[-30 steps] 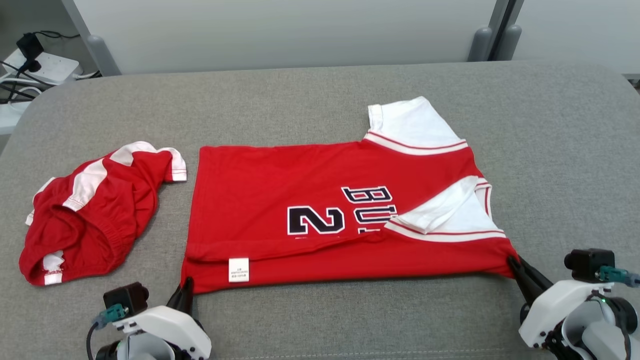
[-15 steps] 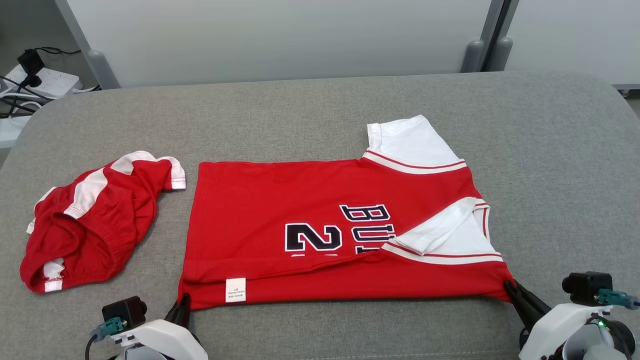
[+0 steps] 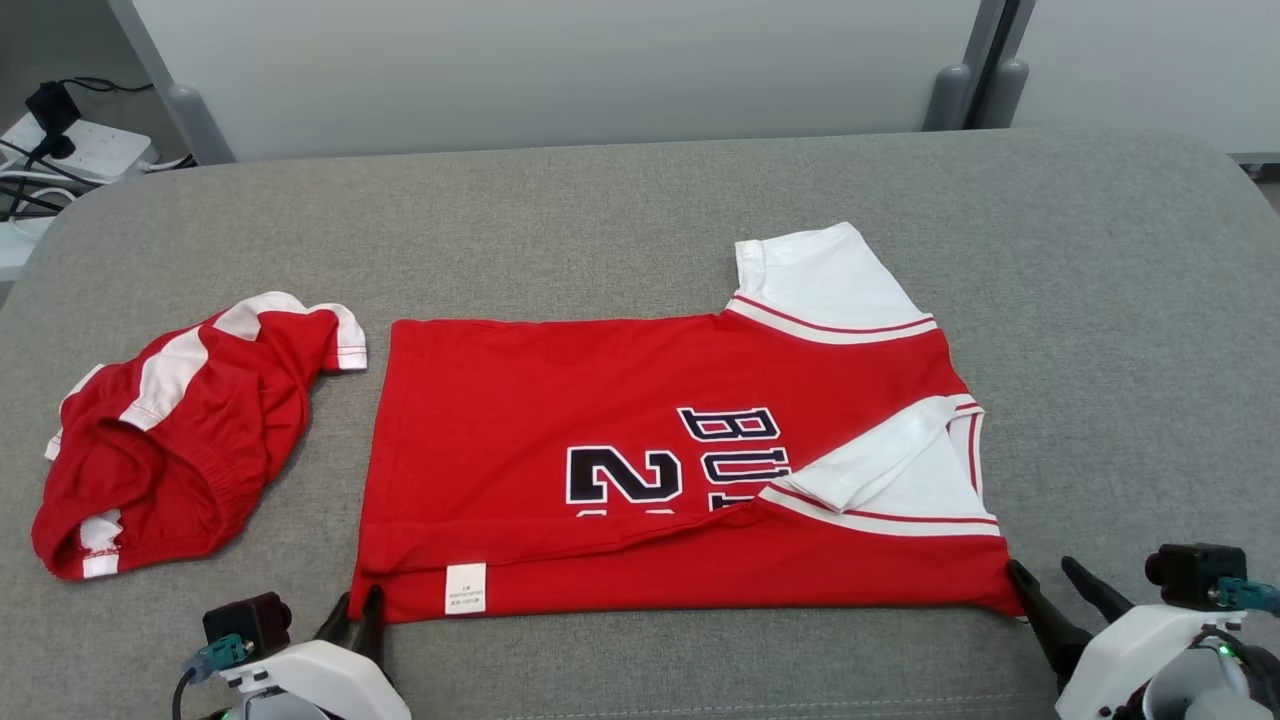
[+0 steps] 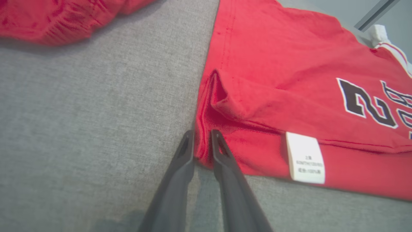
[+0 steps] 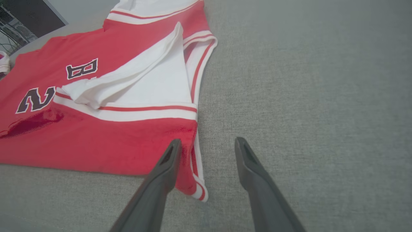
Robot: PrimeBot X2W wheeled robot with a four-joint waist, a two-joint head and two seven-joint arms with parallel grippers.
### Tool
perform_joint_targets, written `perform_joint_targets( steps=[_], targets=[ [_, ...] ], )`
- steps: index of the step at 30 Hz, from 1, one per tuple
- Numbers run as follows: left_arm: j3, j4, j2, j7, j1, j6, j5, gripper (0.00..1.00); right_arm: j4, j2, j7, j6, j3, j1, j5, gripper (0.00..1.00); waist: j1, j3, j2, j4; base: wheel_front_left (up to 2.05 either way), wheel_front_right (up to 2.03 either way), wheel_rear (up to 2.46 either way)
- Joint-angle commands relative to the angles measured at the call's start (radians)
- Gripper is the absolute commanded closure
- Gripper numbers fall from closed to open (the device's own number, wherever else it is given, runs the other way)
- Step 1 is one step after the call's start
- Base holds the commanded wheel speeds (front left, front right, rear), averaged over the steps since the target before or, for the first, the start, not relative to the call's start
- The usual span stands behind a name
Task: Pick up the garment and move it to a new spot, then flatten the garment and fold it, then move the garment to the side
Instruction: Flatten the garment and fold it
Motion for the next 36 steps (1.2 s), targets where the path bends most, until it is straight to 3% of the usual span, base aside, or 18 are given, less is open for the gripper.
perform_joint_targets(
  steps=[1,8,15,36],
  targets=[
    [0.028,-0.026,0.033,-0.005,-0.009,0.017,0.014,0.00,0.000,-0.036,-0.007,-0.003,-0.009,0.007,0.008,0.00,0.0000,0.005,0.0000,0.003,0.00,0.00,0.00],
    [0.030,-0.091,0.035,-0.005,-0.004,0.039,0.054,0.00,0.041,-0.052,-0.015,-0.003,-0.144,-0.028,-0.057,0.00,0.0000,0.013,0.0000,0.002,0.00,0.00,0.00],
    [0.029,-0.124,0.035,-0.005,-0.018,0.060,0.087,0.00,0.002,-0.001,-0.016,-0.003,-0.288,-0.007,-0.188,0.00,0.0000,0.029,0.0000,-0.009,0.00,0.00,0.00],
    [0.098,-0.348,0.051,-0.005,-0.071,0.088,0.182,0.00,-0.125,0.062,-0.016,-0.003,-0.437,-0.084,-0.363,0.00,0.0000,0.041,0.0000,-0.028,0.00,0.00,0.00]
  ],
)
